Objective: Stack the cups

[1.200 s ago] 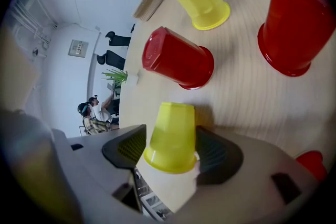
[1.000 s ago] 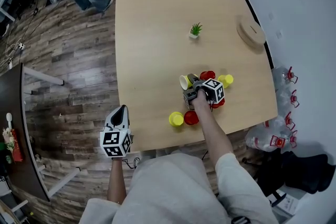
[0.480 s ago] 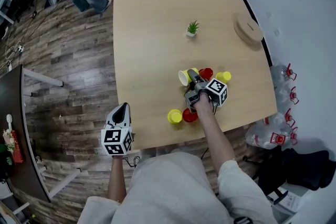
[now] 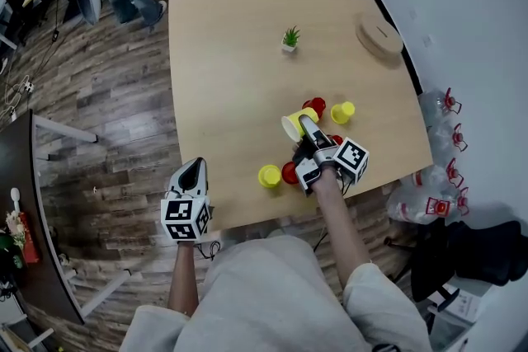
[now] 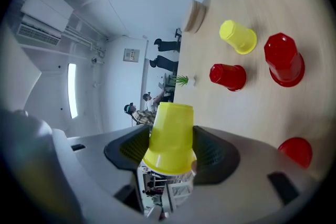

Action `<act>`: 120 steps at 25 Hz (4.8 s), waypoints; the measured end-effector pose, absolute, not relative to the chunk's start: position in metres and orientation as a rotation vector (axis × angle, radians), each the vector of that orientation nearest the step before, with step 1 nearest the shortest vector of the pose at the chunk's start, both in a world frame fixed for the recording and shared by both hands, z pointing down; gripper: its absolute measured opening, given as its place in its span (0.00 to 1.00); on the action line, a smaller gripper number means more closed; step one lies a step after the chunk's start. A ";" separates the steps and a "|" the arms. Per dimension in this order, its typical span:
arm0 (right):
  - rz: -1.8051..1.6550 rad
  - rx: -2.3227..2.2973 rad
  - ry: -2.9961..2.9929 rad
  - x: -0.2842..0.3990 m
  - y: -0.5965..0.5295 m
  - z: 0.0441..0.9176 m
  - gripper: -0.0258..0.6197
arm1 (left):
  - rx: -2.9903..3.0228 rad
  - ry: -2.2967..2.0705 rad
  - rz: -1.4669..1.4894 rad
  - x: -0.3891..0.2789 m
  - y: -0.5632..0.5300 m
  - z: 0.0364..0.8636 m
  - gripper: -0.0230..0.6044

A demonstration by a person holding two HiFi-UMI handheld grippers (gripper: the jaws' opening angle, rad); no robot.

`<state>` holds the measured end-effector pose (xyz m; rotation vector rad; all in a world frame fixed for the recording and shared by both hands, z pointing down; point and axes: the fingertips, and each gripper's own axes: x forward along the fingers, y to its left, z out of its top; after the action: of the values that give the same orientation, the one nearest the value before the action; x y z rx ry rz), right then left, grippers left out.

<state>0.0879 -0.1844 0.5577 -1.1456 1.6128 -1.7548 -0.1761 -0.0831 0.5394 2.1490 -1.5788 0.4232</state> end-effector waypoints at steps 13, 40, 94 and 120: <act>-0.877 -1.608 2.528 0.106 -0.136 0.512 0.44 | 2.218 -1.509 0.451 -0.145 -0.077 0.536 0.05; -0.559 -1.933 2.843 0.170 -0.081 0.634 0.44 | 2.261 -1.294 0.595 -0.064 -0.071 0.576 0.05; -0.459 -1.903 2.767 0.173 -0.068 0.569 0.53 | 2.261 -1.326 0.561 -0.058 -0.083 0.570 0.05; -0.734 -1.980 2.927 0.221 -0.152 0.666 0.44 | 2.255 -1.450 0.513 -0.075 -0.093 0.537 0.05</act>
<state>0.2207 -0.1519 0.6660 -1.9797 2.9266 -0.7338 -0.0748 -0.0929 0.5368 2.2547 -1.4504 0.5130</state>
